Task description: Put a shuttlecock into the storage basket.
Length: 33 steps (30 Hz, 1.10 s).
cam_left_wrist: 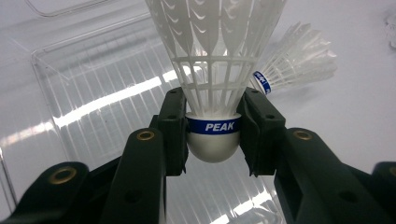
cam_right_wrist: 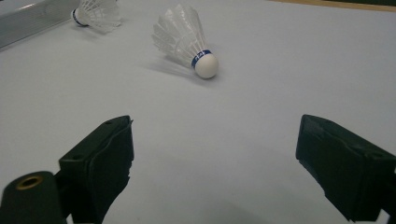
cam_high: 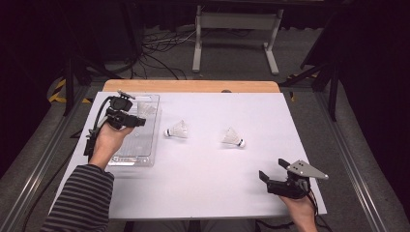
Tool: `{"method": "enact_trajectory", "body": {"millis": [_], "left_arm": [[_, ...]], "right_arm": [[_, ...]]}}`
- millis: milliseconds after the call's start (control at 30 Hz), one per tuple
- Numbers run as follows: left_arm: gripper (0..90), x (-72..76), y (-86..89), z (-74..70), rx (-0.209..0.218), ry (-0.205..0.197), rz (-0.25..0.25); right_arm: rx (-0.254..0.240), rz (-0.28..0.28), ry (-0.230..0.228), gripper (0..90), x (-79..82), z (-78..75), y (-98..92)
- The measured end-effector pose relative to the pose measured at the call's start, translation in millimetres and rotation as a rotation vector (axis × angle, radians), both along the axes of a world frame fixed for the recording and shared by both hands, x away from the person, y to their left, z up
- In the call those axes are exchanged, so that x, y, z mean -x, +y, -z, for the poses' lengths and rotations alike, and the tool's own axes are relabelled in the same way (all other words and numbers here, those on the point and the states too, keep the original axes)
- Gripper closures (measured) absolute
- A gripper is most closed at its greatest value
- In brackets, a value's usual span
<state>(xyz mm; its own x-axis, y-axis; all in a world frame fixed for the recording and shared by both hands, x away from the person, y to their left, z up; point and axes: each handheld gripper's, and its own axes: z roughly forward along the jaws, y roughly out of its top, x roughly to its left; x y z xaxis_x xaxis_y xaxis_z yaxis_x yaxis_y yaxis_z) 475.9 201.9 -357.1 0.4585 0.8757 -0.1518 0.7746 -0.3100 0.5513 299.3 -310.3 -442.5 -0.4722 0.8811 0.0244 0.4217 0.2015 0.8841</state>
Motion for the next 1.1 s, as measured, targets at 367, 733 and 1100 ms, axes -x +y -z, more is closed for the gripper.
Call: {"method": "enact_trajectory", "body": {"millis": [367, 733, 1100], "left_arm": [[65.1, -17.3, 0.2, 14.3, 0.021, 0.038, -0.048], [65.0, -31.7, 3.8, 29.0, 0.024, 0.078, -0.09], [64.9, -40.7, -0.8, 40.6, 0.006, 0.107, -0.101]], "right_arm": [[-0.005, -0.007, 0.0, 11.8, -0.2, 0.2, 0.0], [-0.005, -0.007, -0.001, 11.8, 0.0, 0.1, 0.6], [-0.008, -0.009, 0.002, 11.8, -0.6, 0.7, 0.2]]}}
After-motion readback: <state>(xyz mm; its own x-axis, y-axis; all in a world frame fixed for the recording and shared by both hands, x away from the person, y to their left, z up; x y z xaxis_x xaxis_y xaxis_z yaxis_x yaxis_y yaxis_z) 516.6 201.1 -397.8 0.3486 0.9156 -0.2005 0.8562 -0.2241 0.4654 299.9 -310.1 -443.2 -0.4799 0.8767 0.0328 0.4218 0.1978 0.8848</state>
